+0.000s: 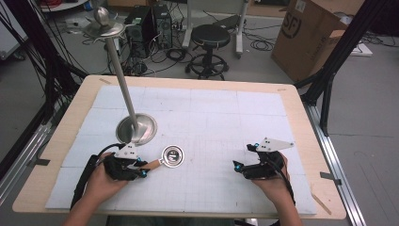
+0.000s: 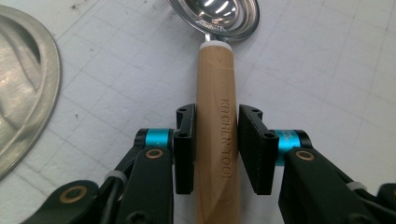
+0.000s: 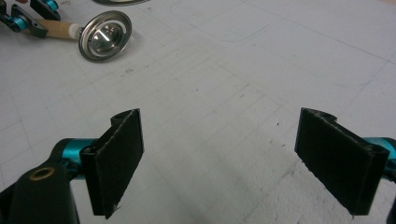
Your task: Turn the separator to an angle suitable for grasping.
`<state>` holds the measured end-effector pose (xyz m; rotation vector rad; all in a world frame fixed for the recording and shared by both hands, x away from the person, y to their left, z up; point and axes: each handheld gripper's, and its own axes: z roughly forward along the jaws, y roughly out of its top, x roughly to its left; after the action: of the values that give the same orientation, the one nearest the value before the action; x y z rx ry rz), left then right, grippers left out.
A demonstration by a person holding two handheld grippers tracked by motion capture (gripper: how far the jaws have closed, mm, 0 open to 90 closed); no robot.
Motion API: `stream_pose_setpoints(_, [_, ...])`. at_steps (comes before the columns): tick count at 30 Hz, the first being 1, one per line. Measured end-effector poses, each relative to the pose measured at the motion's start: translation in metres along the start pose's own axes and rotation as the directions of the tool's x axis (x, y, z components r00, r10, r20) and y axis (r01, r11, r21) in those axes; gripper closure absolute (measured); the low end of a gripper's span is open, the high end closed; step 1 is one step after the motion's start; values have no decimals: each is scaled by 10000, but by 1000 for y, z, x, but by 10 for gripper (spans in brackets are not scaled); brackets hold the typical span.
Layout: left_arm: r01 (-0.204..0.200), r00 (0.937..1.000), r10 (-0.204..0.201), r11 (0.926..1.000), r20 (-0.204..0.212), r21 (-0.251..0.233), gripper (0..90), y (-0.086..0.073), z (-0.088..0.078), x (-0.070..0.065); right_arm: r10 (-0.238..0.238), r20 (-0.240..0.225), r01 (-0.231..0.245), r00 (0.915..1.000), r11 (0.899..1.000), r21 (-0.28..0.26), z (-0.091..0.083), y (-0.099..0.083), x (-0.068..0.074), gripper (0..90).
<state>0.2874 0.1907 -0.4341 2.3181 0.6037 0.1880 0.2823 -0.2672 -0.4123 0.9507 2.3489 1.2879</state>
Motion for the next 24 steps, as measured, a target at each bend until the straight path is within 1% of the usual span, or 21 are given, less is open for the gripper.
stream_pose_setpoints(6, [54,9999,-54,10000,137,-49,685,5,6,1,-31,-65,30,10000,10000,-69,0,1,1,143])
stream_pose_setpoints(8, [29,9998,-27,10000,221,-74,684,11,13,1,-24,-96,23,10000,10000,-64,1,2,2,143])
stream_pose_setpoints(10, [-17,9996,19,10000,268,-82,684,13,15,1,-31,-118,30,9999,10000,-62,2,2,2,143])
stream_pose_setpoints(12, [-52,9994,55,9999,333,-89,684,18,21,0,-14,-158,13,9999,9999,-102,2,4,2,143])
stream_pose_setpoints(15, [-149,9994,149,9999,306,-11,683,22,24,-2,-22,-192,19,9998,9999,-152,3,4,2,143])
stream_pose_setpoints(19, [-269,9987,267,9996,425,56,684,31,33,-5,-23,-289,18,9996,9998,-175,4,6,2,143])
stream_pose_setpoints(20, [-382,9981,377,9992,497,98,684,37,38,-6,-39,-294,33,9996,9998,-205,5,6,1,143])
stream_pose_setpoints(21, [-382,9981,377,9992,497,98,684,37,38,-6,-28,-299,22,9995,9998,-213,5,6,1,143])
stream_pose_setpoints(23, [-433,9972,426,9990,616,100,684,46,47,-7,29,-323,-37,9995,9997,-261,5,7,0,143])
stream_pose_setpoints(24, [-433,9972,426,9990,616,100,684,46,47,-7,29,-323,-37,9995,9997,-261,5,7,0,143])
